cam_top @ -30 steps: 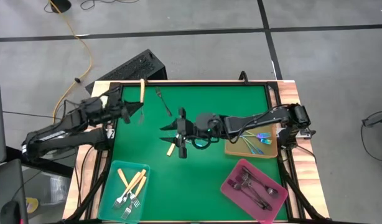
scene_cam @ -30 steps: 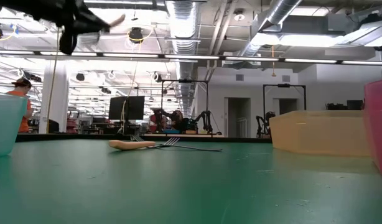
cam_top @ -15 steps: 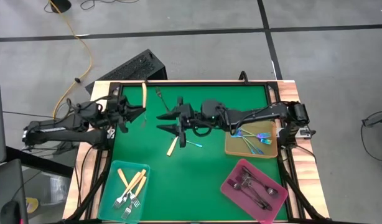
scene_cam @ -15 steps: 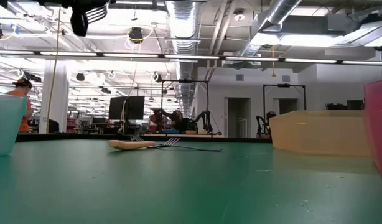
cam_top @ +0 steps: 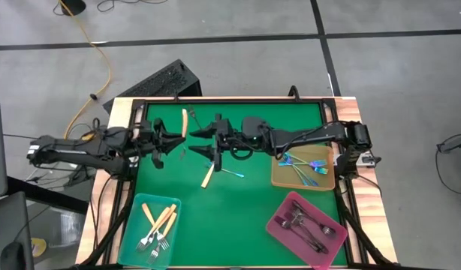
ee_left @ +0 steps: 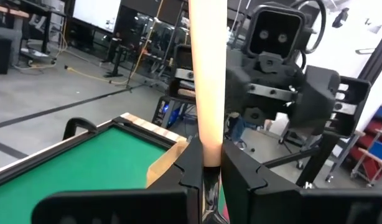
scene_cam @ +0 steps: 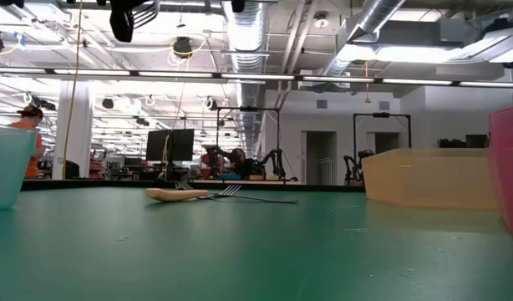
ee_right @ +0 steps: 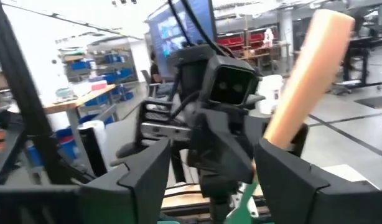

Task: Sort silverware by color (type)
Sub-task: Put the yellow fork into the blue bin

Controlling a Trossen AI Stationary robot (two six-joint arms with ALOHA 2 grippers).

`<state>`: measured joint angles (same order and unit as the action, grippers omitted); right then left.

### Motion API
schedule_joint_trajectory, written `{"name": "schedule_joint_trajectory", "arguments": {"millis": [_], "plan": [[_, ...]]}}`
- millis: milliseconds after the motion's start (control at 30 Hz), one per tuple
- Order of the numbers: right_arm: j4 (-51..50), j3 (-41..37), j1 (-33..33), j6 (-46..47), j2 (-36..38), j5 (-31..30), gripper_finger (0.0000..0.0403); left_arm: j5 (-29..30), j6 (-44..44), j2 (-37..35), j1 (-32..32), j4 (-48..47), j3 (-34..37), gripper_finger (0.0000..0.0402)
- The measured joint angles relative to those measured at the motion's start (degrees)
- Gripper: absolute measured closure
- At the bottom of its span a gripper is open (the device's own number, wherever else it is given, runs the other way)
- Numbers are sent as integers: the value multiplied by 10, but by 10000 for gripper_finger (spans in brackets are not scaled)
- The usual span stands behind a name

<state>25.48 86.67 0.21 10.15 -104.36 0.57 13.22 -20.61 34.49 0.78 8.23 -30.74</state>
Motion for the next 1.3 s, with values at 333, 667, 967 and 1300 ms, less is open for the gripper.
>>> {"name": "schedule_joint_trajectory", "arguments": {"millis": [333,667,967,1300], "plan": [[-6,0,-3,0,0,-34,146,3,27,20,35,59,0,385],[5,0,-4,-1,0,-25,146,16,40,59,49,85,0,385],[1,0,-5,0,0,-24,150,6,64,123,49,152,0,385],[-22,0,-5,-16,0,-22,245,-5,65,113,49,157,0,385]]}}
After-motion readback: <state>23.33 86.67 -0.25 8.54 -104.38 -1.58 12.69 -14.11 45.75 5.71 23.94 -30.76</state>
